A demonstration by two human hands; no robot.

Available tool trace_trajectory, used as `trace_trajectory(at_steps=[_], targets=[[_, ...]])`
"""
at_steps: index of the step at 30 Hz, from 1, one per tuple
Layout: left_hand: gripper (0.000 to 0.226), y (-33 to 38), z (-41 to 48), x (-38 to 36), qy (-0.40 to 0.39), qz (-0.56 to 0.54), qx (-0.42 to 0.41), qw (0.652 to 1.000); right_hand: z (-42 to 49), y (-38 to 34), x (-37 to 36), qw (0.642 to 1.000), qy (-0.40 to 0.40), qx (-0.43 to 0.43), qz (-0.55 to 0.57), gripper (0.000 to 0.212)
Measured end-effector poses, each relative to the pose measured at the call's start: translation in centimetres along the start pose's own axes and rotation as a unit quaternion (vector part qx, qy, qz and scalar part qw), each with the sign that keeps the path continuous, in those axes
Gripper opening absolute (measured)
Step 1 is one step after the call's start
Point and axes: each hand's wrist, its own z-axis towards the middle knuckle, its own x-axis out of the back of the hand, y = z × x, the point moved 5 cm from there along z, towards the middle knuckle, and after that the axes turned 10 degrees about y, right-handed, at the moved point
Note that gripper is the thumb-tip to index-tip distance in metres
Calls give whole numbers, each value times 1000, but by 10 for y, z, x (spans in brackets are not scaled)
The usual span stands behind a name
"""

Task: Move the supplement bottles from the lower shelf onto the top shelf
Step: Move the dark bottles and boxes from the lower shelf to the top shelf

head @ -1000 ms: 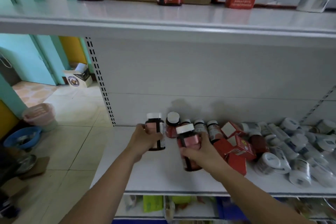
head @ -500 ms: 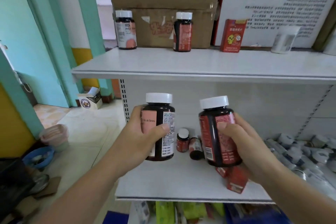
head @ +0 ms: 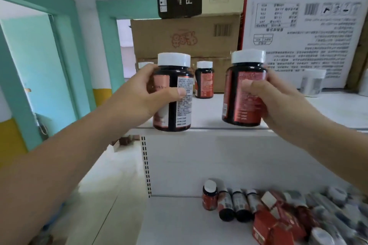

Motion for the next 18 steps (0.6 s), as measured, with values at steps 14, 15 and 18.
trace_trajectory(at_steps=[14,15,18], targets=[[70,-45,128,-28,-102,281,-75,951,158,74,26,974,-56,-66,-207,63],[68,-47,136,-28,-96,305,-89,943,162,76,25,974,-53,-61,-212,65],[71,-47,159,-30,-64,427,-156,888,172,80,20,973,-47,-38,-221,63]])
